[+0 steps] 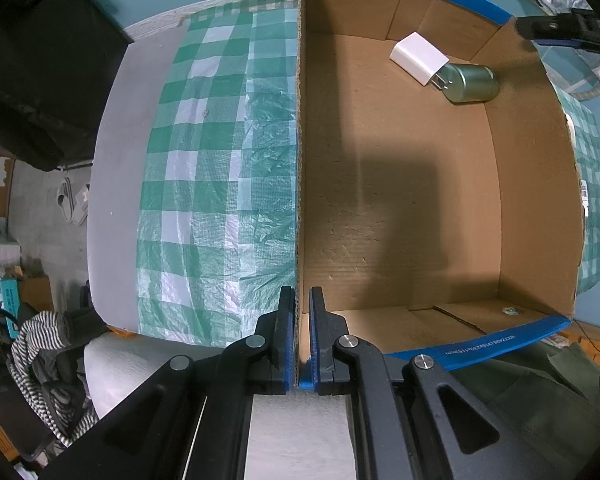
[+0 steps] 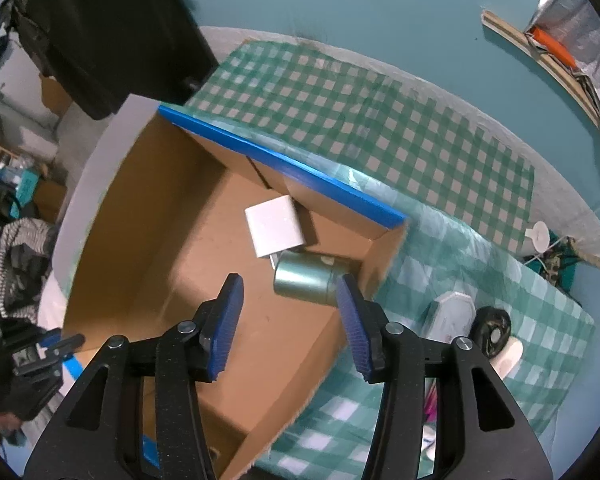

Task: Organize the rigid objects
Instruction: 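Move the right gripper back over the white pill bottles, then grasp the larger white pill bottle with the right gripper and lift, then carry the larger pill bottle with the right gripper over the box, then open the right gripper to drop the bottle into the box, then move the right gripper back to the small white pill bottle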

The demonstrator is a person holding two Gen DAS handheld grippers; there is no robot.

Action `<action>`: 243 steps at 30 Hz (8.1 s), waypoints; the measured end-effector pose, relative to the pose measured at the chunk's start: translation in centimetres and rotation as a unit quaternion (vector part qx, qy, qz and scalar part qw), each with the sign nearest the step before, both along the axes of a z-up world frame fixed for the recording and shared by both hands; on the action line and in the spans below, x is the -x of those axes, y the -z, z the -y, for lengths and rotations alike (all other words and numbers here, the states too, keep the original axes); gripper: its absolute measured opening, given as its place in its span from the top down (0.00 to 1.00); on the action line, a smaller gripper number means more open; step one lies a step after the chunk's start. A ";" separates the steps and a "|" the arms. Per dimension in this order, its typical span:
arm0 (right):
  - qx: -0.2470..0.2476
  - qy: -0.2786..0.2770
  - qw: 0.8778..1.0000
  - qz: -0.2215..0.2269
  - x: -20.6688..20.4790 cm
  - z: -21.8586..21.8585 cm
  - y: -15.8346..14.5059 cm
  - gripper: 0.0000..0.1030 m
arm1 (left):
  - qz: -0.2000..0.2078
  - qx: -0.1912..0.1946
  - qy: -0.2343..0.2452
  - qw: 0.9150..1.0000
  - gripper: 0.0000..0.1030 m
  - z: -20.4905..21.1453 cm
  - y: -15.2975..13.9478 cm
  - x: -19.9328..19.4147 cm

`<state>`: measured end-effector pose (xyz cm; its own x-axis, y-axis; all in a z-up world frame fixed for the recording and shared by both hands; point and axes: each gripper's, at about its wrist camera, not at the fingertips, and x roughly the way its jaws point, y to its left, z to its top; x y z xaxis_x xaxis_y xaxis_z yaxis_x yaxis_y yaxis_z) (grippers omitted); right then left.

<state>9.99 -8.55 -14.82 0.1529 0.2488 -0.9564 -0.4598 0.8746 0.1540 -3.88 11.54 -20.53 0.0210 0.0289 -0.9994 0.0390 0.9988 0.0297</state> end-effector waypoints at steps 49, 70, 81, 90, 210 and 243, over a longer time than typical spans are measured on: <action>0.043 0.203 0.977 -0.049 7.6 23.5 7.5 0.37 | -0.002 0.001 -0.008 1.000 0.94 -0.2 0.0 0.1; 0.064 0.191 0.976 -0.087 8.0 24.7 12.3 0.37 | -0.006 -0.003 -0.014 1.000 0.94 0.0 0.1 -0.2; 0.073 0.205 0.973 -0.082 8.7 25.5 13.3 0.54 | -0.008 -0.004 -0.013 1.000 0.93 0.0 0.2 0.0; 0.066 0.204 0.973 -0.079 9.2 24.6 12.8 0.69 | -0.010 -0.005 -0.010 1.000 0.94 0.0 0.3 -0.1; -0.017 0.071 0.997 0.001 2.4 7.9 -2.7 0.69 | -0.009 -0.009 -0.002 1.000 0.93 0.2 0.0 -0.3; 0.031 0.214 0.971 -0.099 8.0 20.6 10.2 0.64 | -0.008 -0.010 -0.001 1.000 0.94 0.1 -0.1 -0.3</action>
